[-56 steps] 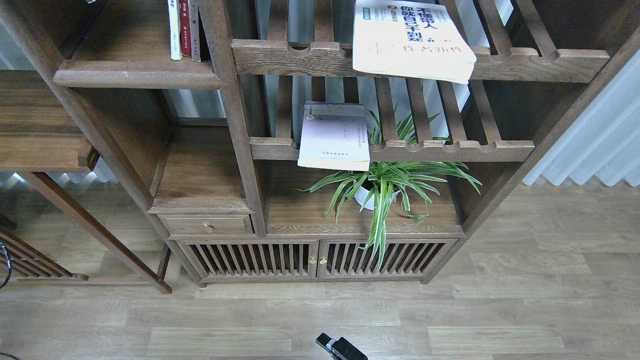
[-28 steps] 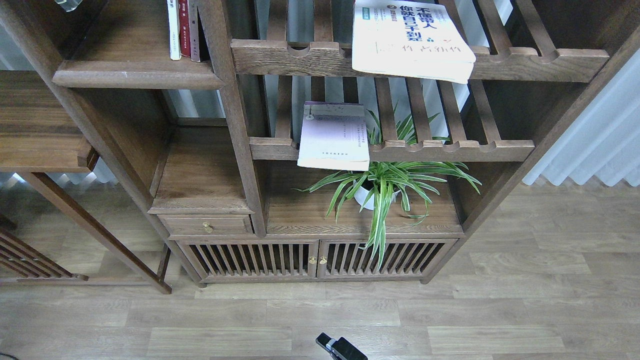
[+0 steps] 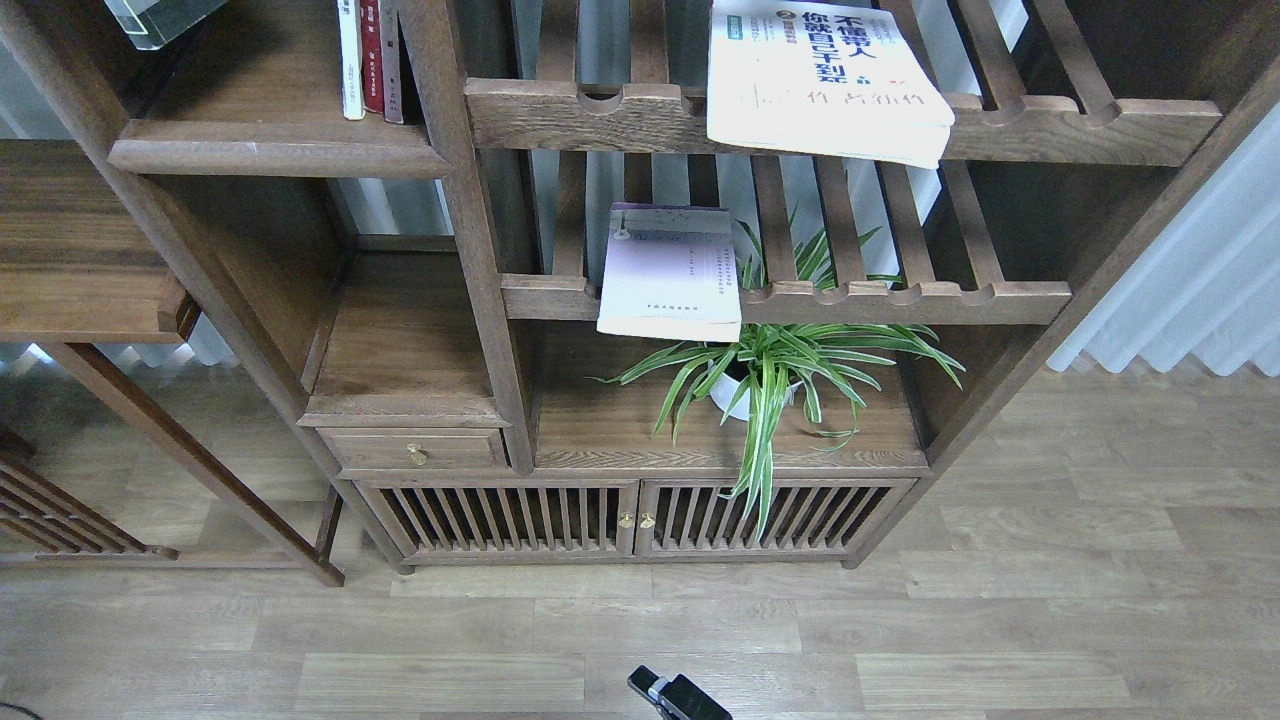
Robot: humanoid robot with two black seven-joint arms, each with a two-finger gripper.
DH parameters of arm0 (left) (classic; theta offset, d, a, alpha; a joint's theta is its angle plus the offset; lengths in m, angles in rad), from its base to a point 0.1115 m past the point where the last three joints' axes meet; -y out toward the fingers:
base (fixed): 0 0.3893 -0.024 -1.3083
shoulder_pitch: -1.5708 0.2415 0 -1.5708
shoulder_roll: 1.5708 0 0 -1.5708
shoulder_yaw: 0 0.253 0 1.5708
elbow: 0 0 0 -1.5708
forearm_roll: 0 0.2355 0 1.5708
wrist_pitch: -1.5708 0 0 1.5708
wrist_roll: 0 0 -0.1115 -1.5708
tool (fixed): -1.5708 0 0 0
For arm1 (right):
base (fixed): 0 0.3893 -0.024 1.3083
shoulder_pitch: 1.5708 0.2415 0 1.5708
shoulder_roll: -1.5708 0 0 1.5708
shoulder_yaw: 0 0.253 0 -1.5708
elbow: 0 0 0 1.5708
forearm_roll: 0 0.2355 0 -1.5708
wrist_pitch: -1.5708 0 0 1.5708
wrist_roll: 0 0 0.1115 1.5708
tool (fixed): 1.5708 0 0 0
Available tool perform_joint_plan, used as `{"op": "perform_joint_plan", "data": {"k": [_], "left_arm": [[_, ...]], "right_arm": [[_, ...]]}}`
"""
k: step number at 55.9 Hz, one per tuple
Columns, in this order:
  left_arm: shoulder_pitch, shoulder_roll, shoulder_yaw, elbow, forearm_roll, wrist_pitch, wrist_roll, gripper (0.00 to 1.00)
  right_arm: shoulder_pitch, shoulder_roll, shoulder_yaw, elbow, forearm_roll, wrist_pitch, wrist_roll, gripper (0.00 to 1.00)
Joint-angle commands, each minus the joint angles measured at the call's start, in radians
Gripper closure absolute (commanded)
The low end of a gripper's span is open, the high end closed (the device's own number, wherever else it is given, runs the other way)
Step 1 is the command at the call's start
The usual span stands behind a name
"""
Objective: Organize books on shelf
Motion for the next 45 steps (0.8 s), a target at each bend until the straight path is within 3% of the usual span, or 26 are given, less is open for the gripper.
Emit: {"op": "perform_joint_plan", "data": {"k": [1,18,45], "left_arm": [[-0.062,-0.054,0.033,0.063,0.068,0.0,0.0,0.92],[-0.14,-0.168,0.052,0.196,0.153,0.0,0.0,0.93],[-0.154,-0.217,0.076,0.242,0.236,0.0,0.0,0.93]], "right_arm": [[0.003,0.001,0.0,0.015,0.0,0.0,0.0,0.01],[0.006,0.008,0.047,0.019,0.0,0.0,0.003,0.01],[0.007,0.037,0.106,0.021,0.002,0.0,0.002,0.02]]}}
